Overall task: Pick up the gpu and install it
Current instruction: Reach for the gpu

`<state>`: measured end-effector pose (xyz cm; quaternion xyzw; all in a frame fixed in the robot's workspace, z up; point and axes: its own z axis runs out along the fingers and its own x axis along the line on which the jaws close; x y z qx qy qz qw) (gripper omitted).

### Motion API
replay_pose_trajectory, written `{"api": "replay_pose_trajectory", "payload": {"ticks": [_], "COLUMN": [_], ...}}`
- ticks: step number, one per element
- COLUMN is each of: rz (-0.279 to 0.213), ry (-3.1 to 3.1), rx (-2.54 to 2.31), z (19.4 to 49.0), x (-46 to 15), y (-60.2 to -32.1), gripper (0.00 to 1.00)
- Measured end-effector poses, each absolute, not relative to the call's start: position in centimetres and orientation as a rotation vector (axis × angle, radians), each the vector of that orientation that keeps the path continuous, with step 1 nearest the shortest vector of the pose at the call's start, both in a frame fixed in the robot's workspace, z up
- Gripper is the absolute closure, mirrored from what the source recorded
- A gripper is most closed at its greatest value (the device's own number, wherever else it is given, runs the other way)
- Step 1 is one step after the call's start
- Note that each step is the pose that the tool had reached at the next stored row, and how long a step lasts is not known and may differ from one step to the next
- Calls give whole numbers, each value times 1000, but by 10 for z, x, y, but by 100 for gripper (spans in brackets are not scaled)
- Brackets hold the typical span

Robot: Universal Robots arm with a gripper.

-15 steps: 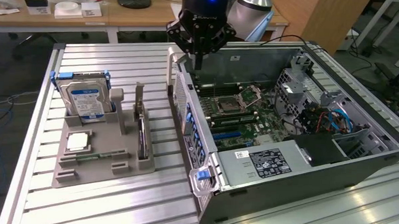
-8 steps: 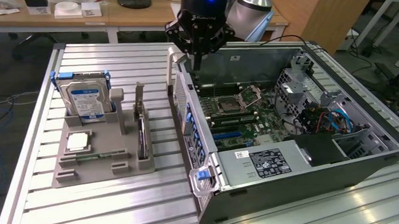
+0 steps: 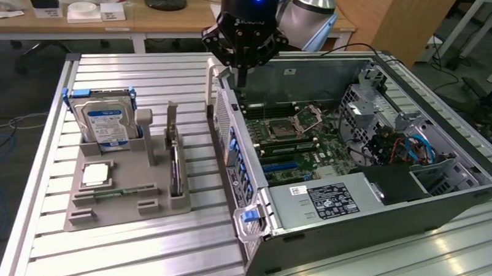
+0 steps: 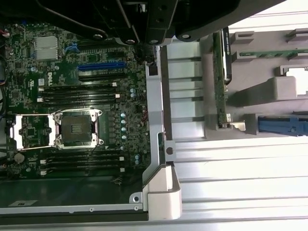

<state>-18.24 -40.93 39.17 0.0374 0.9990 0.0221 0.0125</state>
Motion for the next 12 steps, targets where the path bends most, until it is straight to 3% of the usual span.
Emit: {"api": "replay_pose_trajectory", "payload": {"ticks": [12], "rz": [69], "ry": [3114], "rx": [117], "z": [392], "x": [-187], "y": [-411], "gripper": [89]}}
